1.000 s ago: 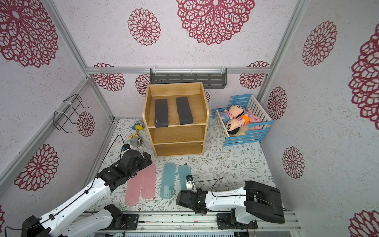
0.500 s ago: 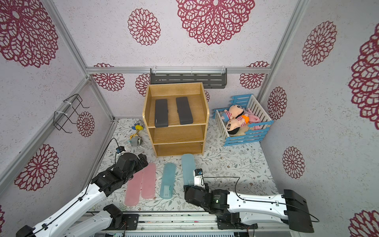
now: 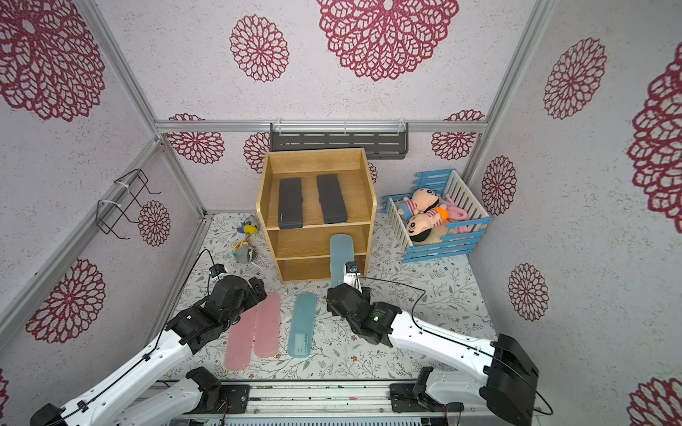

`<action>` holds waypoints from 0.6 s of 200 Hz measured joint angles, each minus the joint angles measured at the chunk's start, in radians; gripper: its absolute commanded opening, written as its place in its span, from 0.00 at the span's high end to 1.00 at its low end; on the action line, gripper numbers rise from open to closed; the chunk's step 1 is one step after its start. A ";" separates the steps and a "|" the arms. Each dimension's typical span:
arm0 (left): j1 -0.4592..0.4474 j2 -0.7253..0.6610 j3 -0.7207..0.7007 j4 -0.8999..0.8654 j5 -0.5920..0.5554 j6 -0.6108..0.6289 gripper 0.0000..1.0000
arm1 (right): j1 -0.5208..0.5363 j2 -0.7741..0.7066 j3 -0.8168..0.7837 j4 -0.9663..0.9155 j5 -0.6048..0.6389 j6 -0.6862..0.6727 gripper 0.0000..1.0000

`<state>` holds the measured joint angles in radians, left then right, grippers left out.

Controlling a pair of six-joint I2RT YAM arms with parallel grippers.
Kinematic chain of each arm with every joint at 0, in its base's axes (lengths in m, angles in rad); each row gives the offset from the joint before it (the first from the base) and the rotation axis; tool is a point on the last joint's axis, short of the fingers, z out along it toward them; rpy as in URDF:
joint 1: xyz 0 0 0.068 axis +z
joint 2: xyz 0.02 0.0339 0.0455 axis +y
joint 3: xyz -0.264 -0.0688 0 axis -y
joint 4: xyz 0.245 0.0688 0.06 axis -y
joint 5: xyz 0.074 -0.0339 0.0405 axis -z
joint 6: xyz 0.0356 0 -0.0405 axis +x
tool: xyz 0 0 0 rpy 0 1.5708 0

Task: Place the pencil cases on the shelf according to color
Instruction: Place the pencil case on the shelf.

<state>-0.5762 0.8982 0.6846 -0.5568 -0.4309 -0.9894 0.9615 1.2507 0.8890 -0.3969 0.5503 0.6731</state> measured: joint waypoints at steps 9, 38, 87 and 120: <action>0.000 0.003 0.000 0.004 0.001 0.000 0.03 | -0.029 0.036 0.032 0.012 -0.012 -0.027 0.36; 0.000 0.020 0.000 0.022 0.006 0.000 0.03 | -0.114 0.127 0.114 0.039 -0.053 -0.089 0.35; 0.000 0.075 0.001 0.048 0.025 0.000 0.03 | -0.206 0.218 0.203 0.052 -0.106 -0.150 0.31; 0.000 0.111 0.004 0.064 0.031 0.002 0.03 | -0.236 0.252 0.241 0.054 -0.135 -0.170 0.27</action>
<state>-0.5762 1.0088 0.6884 -0.4923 -0.3996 -0.9878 0.7254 1.5024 1.1301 -0.3428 0.4149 0.5034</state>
